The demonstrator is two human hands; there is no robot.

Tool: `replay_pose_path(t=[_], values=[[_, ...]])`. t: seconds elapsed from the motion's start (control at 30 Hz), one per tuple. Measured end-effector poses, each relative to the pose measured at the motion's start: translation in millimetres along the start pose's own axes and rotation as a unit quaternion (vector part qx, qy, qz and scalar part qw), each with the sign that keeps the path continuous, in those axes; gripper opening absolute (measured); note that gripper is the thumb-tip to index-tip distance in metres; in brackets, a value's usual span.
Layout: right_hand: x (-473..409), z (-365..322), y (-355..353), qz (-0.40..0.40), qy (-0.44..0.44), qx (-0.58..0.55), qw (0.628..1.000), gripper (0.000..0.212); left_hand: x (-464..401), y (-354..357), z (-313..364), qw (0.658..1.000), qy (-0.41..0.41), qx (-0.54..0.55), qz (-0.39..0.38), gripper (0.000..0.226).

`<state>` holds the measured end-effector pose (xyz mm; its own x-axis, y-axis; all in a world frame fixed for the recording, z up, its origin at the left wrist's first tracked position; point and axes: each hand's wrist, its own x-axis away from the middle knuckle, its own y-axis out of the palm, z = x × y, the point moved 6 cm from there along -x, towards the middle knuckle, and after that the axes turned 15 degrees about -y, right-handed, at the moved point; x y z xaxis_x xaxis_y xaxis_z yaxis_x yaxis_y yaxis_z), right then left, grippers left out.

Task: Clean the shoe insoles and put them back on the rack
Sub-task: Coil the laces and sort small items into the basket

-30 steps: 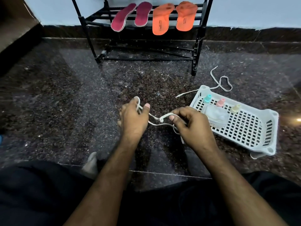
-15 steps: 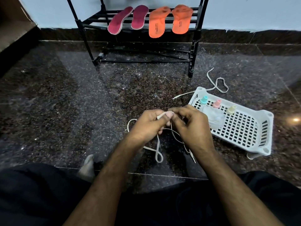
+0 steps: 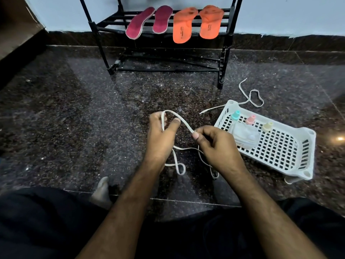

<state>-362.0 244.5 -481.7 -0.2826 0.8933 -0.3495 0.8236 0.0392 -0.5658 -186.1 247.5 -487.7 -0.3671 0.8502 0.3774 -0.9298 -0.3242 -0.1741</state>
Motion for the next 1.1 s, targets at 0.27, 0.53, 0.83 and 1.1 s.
replay_pose_path(t=[0.27,0.53,0.83,1.1], values=[[-4.0,-11.5,14.3,-0.044,-0.092,-0.078,0.992,0.012,9.5,27.7,3.6,0.976,0.109,-0.132,-0.133,0.043],[-0.9,21.4,1.5,0.049,0.061,-0.096,0.992,0.011,5.3,-18.4,26.5,0.982,0.126,0.142,0.018,0.004],[-1.3,6.0,3.3,0.055,0.024,-0.104,0.993,0.021,16.3,11.0,25.0,0.982,0.091,0.092,-0.14,0.006],[-3.7,-12.8,7.4,-0.017,-0.055,-0.051,0.997,0.012,22.7,26.6,18.9,0.959,0.05,0.129,-0.249,0.008]])
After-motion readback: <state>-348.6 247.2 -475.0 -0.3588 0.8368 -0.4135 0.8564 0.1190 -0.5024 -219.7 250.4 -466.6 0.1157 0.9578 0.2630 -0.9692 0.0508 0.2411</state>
